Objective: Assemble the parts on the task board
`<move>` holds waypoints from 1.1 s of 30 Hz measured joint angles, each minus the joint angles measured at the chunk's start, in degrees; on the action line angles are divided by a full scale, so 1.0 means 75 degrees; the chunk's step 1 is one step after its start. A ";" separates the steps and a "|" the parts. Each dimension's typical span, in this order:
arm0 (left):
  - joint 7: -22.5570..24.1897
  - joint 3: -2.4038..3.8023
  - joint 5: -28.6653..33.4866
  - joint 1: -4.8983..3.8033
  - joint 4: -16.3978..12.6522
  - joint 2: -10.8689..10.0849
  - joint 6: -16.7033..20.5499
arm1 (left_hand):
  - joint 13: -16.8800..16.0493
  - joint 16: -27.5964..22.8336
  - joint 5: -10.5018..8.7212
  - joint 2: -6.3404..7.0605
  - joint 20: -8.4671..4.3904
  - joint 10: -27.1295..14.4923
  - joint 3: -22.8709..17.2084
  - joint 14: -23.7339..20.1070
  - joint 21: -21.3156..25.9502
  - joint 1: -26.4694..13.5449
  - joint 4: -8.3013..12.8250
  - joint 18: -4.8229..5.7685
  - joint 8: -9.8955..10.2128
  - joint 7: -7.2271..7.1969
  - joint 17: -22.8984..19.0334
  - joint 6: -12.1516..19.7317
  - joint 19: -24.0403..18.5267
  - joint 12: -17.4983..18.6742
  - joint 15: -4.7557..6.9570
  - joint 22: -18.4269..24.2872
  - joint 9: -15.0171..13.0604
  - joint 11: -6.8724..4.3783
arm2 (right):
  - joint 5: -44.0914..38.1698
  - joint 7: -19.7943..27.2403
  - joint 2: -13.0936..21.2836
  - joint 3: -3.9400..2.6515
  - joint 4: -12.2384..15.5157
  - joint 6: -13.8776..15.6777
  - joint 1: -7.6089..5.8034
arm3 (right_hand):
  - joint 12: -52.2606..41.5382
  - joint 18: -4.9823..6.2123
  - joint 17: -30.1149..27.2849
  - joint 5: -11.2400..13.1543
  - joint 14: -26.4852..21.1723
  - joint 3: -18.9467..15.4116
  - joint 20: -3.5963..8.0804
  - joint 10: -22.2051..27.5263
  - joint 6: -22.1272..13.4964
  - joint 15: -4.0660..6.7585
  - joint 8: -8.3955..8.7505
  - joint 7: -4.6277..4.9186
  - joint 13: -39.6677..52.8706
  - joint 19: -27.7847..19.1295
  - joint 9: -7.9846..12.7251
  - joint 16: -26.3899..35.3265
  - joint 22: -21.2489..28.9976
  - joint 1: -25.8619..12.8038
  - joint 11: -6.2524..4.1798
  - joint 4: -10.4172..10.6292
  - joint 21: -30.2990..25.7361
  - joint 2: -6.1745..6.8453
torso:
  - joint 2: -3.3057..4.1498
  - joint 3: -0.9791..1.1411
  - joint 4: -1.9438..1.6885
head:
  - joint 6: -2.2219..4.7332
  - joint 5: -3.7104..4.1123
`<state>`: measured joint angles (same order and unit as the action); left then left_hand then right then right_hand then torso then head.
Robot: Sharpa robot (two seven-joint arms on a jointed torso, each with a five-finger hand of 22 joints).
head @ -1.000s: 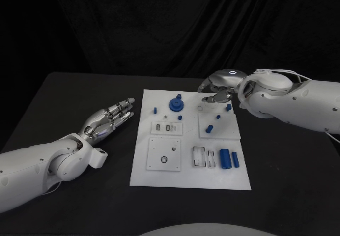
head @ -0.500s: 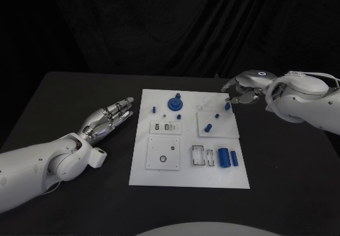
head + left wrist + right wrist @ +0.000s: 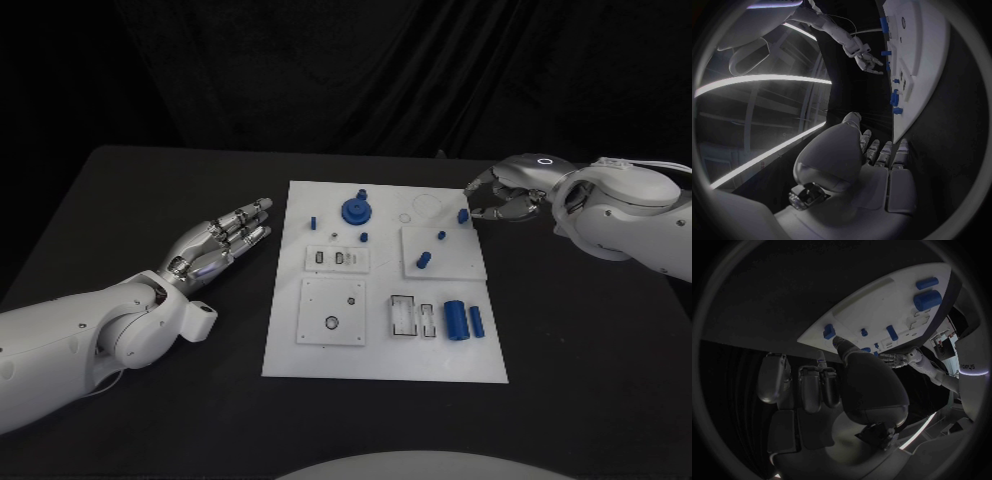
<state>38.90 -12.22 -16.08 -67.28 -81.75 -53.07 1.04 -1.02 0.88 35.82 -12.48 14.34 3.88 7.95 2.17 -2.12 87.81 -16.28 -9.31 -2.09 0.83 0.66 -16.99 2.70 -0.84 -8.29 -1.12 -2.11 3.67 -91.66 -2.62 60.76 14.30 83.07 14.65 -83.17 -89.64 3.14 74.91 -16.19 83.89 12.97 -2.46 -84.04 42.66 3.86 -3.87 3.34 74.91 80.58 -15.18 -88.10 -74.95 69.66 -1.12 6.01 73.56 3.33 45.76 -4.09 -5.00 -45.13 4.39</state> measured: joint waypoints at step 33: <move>0.0000 0.0000 0.0000 0.0020 0.0007 -0.0004 -0.0033 | 0.0000 0.0000 0.0000 0.0000 0.0000 0.0000 -0.0022 0.0000 0.0000 0.0000 -0.0022 0.0000 0.0000 0.0000 0.0000 0.0000 0.0000 0.0000 0.0000 0.0000 0.0000 0.0000 | -0.0070 -0.0141 -0.0361 -0.0001 -0.0407 -0.0012 0.0198 | 0.0000 0.0000 0.0000 0.0000 0.0000 -0.0084 -0.0027 0.0002 0.0631 0.0000 -0.0327 0.0111 -0.0001 0.0026 -0.0179 0.0065 0.0003 0.0171 0.0055 0.0274 -0.0062 0.0171 | 0.0009 0.0002 -0.0013 | -0.0042 -0.0020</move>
<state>38.90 -12.22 -16.09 -67.13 -81.71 -53.10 0.80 -1.02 0.88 35.81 -12.48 14.35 3.88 7.78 2.17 -2.12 87.81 -16.44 -9.31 -2.10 0.83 0.66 -16.99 2.70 -0.84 -8.29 -1.12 -2.11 3.67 -92.19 -3.68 58.05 14.29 80.02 14.56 -81.69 -89.64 3.14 74.91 -16.19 83.89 12.34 -2.66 -84.03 47.39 3.86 -6.33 4.17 74.91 80.78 -16.52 -87.61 -74.92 70.95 -0.70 8.07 73.09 4.61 45.82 -4.07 -5.10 -45.44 4.24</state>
